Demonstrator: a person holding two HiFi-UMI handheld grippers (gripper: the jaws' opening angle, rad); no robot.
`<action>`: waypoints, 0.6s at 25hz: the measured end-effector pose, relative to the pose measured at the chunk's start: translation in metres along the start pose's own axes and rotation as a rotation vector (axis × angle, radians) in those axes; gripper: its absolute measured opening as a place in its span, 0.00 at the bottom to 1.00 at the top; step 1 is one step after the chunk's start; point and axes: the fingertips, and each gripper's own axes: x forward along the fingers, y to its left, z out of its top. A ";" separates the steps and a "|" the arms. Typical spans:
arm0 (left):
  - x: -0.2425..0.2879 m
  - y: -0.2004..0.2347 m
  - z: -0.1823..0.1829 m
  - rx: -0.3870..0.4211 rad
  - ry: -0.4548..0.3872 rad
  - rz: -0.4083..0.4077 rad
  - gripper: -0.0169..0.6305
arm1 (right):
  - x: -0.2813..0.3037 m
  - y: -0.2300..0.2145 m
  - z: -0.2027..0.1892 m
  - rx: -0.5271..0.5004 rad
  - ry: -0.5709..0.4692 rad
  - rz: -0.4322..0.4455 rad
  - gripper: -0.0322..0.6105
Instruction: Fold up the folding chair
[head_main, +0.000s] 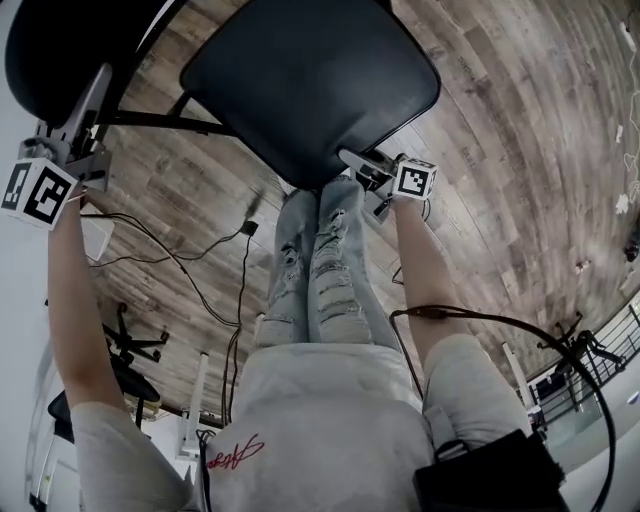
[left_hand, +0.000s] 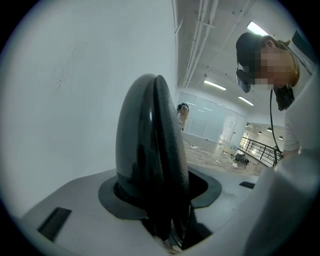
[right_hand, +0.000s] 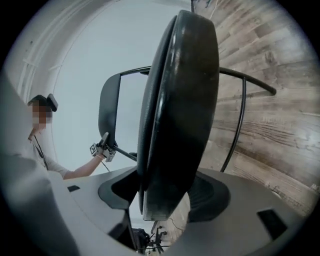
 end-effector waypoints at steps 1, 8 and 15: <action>0.000 0.001 -0.001 -0.006 -0.003 -0.004 0.38 | 0.003 0.001 0.000 0.010 0.010 0.016 0.48; -0.004 -0.009 0.003 -0.081 -0.015 -0.100 0.28 | -0.001 0.006 0.019 0.112 -0.194 0.011 0.47; -0.011 -0.021 0.006 -0.121 -0.028 -0.176 0.18 | -0.006 0.008 0.028 0.112 -0.193 -0.047 0.45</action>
